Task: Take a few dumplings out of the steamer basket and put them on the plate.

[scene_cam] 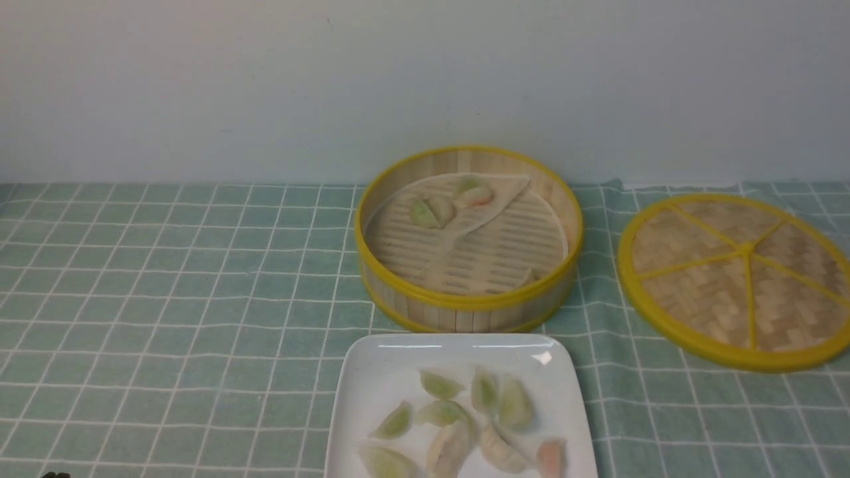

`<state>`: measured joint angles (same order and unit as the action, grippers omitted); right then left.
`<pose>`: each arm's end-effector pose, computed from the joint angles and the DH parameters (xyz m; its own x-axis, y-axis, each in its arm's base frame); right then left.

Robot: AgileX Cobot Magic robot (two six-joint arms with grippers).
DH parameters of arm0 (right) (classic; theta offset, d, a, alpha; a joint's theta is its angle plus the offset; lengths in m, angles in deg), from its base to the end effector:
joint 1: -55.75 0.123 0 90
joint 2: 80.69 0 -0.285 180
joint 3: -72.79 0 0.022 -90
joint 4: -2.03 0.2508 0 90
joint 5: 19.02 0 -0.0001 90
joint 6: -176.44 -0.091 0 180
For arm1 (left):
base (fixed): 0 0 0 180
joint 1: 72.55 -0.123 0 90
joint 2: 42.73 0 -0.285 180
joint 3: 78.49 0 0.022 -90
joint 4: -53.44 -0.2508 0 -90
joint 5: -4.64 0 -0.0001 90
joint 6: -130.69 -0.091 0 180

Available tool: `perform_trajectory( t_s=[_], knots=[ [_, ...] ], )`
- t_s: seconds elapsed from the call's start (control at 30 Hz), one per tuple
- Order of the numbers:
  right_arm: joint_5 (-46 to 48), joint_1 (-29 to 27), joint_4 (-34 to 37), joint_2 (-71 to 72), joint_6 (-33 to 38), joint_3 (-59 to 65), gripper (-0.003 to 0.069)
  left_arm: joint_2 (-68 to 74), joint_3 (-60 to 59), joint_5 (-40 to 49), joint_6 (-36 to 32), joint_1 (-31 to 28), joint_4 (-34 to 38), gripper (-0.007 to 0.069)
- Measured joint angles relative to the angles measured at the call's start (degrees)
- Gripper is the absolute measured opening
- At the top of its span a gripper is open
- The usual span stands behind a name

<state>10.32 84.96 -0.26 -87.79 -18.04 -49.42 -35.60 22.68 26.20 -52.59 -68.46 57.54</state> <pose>0.0233 0.0110 0.2778 -0.1644 0.1557 -0.9740 -0.4459 0.8691 0.2142 0.0523 -0.0061 0.1706 -0.3003 0.0121 -0.9538 0.0935 0.9955 -0.0168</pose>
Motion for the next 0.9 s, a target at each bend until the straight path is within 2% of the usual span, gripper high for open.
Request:
perform_trajectory(
  t_s=[0.6, 0.67, 0.77, 0.8, 0.83, 0.9],
  knots=[
    [-6.2, -1.0, -1.0, 0.0, 0.0, 2.2, -0.0015, 0.0, 0.0, 0.0, 0.0, 0.0, 0.0, -0.0006],
    [-6.2, -4.3, -2.3, 0.0, 0.0, 4.4, -0.0015, 0.0, 0.0, 0.1, 0.0, 0.0, 0.0, -0.0006],
    [-5.9, -13.2, -3.5, 0.0, 0.1, 9.6, -0.0015, 0.0, 0.0, 0.1, 0.0, 0.0, 0.0, -0.0006],
    [-5.9, -14.4, -3.5, 0.0, 0.1, 9.9, -0.0015, 0.0, 0.0, 0.1, 0.0, 0.0, 0.0, -0.0006],
    [-5.7, -19.0, -4.0, 0.0, 0.1, 14.0, -0.0015, 0.0, 0.0, 0.1, 0.0, 0.0, 0.0, -0.0006],
    [-5.6, -21.3, -4.8, 0.0, 0.1, 16.4, -0.0015, 0.0, 0.0, 0.1, 0.0, 0.0, 0.0, -0.0006]
  ],
)
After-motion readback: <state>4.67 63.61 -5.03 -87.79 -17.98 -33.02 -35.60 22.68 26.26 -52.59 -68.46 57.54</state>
